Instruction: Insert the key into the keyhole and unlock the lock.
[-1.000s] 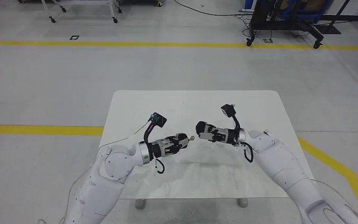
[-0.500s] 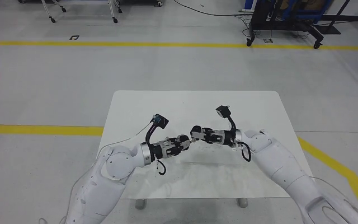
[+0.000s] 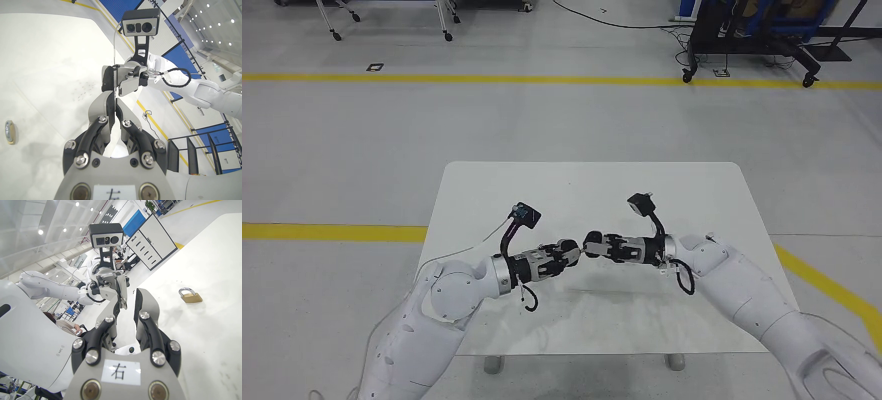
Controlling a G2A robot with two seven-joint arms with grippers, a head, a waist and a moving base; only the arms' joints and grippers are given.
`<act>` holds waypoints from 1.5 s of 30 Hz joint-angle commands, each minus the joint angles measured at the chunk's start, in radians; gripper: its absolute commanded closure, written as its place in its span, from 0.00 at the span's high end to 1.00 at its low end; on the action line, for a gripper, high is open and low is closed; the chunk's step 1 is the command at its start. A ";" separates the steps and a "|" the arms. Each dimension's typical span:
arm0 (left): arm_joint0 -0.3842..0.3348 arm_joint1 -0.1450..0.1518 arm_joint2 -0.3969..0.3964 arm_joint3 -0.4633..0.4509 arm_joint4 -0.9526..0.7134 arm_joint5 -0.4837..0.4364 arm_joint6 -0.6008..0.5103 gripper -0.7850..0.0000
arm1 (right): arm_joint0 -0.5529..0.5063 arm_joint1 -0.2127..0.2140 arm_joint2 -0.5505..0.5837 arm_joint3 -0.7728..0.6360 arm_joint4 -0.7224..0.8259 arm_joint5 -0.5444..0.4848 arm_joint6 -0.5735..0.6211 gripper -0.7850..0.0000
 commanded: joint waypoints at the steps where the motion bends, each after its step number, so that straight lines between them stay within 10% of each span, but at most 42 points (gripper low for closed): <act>1: 0.000 0.001 0.001 0.000 -0.001 0.000 0.001 0.00 | 0.003 0.005 -0.012 -0.016 0.008 0.000 0.000 0.00; 31: -0.008 0.016 -0.007 -0.002 -0.004 0.015 0.050 0.00 | 0.047 0.031 -0.102 -0.001 0.075 0.000 0.000 0.00; 33: -0.007 0.017 -0.015 -0.005 0.004 0.016 0.074 1.00 | 0.044 0.034 -0.094 0.001 0.090 0.000 0.000 0.00; 45: -0.006 0.018 -0.020 -0.008 0.005 0.014 0.088 1.00 | -0.097 0.094 0.133 -0.023 0.158 0.000 0.000 0.00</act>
